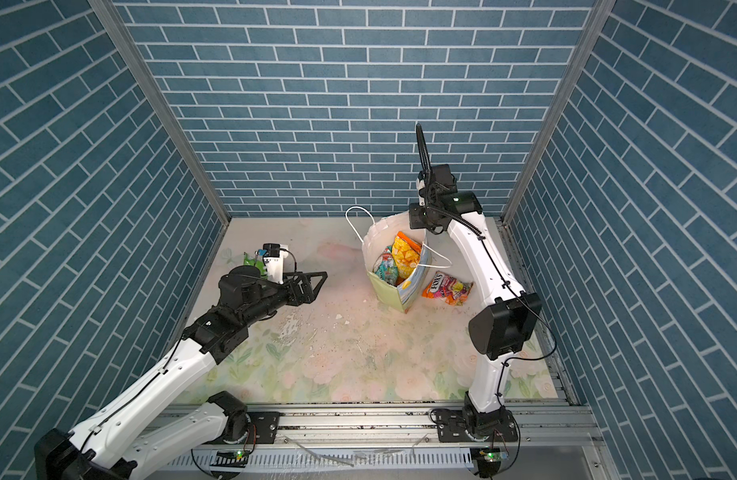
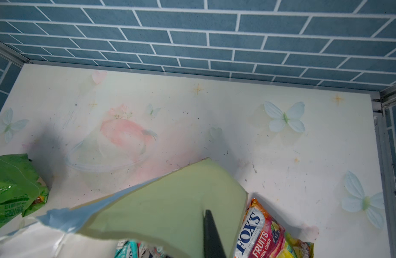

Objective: Take the snacks out of the paper bag
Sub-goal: Pick up the paper bag from the center of the table, then place the paper bag at the center of the table.

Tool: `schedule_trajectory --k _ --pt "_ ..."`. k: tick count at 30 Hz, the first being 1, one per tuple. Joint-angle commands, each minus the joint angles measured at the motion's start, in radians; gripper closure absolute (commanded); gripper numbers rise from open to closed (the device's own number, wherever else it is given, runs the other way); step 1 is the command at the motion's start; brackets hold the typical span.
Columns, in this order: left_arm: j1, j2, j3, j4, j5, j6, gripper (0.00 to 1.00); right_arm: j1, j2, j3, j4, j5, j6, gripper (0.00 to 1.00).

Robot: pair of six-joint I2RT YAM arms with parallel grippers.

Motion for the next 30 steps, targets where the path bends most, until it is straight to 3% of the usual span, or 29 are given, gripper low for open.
schedule_trajectory --k 1,19,30 --pt "-0.004 -0.012 0.044 -0.020 0.002 0.008 0.01 0.007 -0.014 0.042 0.037 -0.056 -0.038 1.00" --pt "-0.006 0.001 0.130 0.014 0.101 -0.072 0.01 0.174 -0.017 0.076 0.002 -0.022 -0.057 1.00" --pt "-0.011 -0.017 0.173 -0.008 0.102 -0.073 0.01 0.235 0.070 0.230 -0.103 -0.167 -0.160 1.00"
